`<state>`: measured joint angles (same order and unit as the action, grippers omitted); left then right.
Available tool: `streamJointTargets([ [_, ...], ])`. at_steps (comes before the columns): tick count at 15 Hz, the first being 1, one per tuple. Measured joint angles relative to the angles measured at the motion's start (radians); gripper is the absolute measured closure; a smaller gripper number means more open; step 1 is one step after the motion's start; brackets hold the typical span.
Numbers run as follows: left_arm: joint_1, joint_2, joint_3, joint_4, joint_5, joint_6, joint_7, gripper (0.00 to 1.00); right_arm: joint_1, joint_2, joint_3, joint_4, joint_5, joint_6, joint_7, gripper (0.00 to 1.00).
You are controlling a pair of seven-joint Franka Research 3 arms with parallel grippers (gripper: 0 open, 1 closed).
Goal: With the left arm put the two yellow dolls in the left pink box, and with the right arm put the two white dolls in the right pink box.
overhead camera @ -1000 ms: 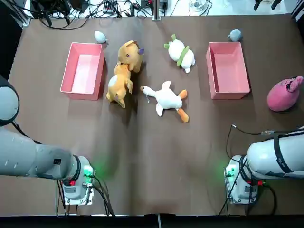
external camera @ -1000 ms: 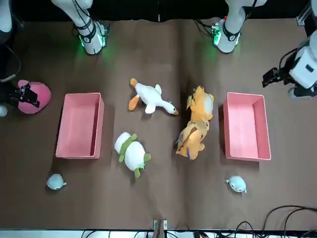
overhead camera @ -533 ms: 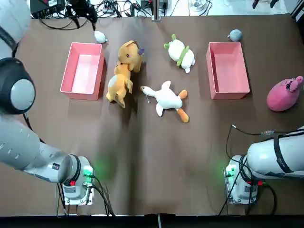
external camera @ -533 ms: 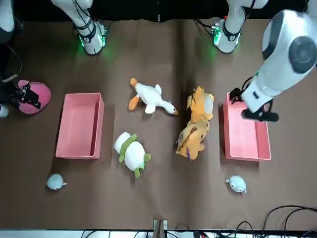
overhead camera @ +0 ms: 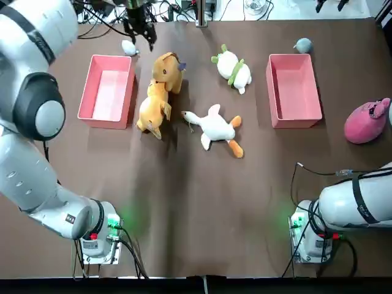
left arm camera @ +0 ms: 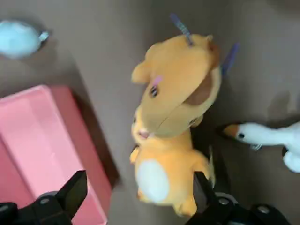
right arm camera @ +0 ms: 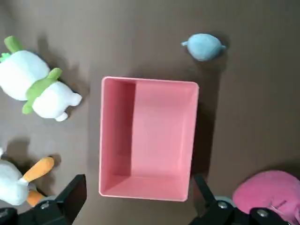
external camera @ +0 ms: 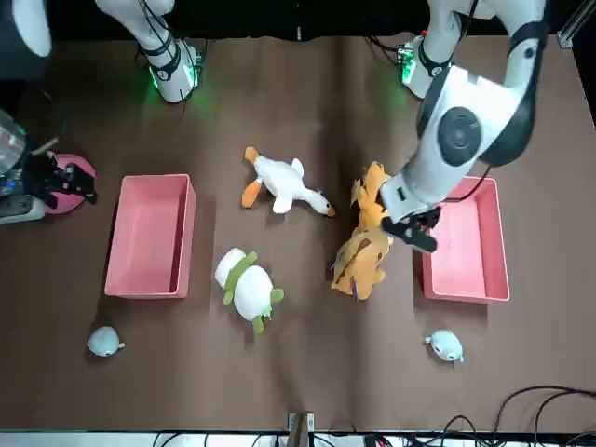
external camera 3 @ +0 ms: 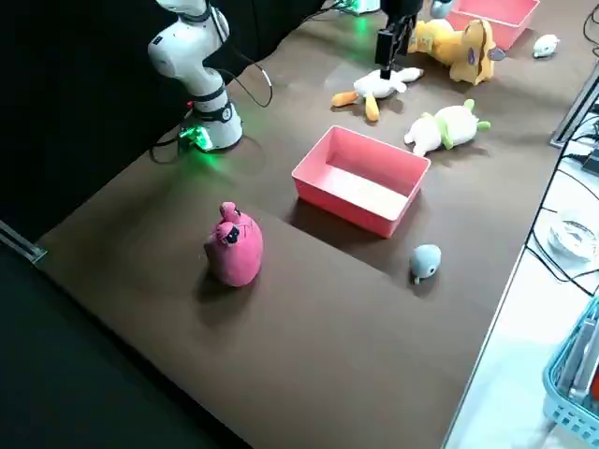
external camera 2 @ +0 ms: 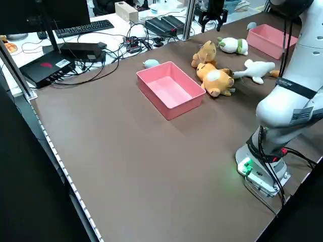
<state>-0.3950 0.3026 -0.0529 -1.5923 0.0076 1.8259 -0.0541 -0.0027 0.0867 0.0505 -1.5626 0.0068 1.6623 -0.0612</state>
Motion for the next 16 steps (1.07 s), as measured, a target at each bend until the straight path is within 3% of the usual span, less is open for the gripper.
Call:
streamJointTargets([
  [3, -0.022, 0.037, -0.011, 0.002, 0.000, 0.066, 0.016, 0.00, 0.076, 0.001, 0.004, -0.021, 0.002, 0.036, 0.000, 0.01],
  [6, -0.027, 0.057, -0.013, 0.004, 0.000, 0.115, 0.022, 0.00, 0.140, 0.003, 0.006, -0.111, 0.011, 0.087, -0.003, 0.01],
  [10, -0.055, 0.112, -0.015, 0.005, 0.000, 0.202, 0.029, 0.00, 0.291, 0.004, 0.009, -0.212, 0.011, 0.201, -0.005, 0.01],
  [12, -0.070, 0.159, -0.015, 0.005, 0.000, 0.259, 0.029, 0.01, 0.351, 0.011, 0.009, -0.265, 0.009, 0.317, -0.003, 0.01],
  [16, -0.070, 0.239, -0.012, 0.006, 0.023, 0.379, 0.031, 0.02, 0.358, 0.148, 0.001, -0.257, 0.009, 0.510, -0.006, 0.00],
])
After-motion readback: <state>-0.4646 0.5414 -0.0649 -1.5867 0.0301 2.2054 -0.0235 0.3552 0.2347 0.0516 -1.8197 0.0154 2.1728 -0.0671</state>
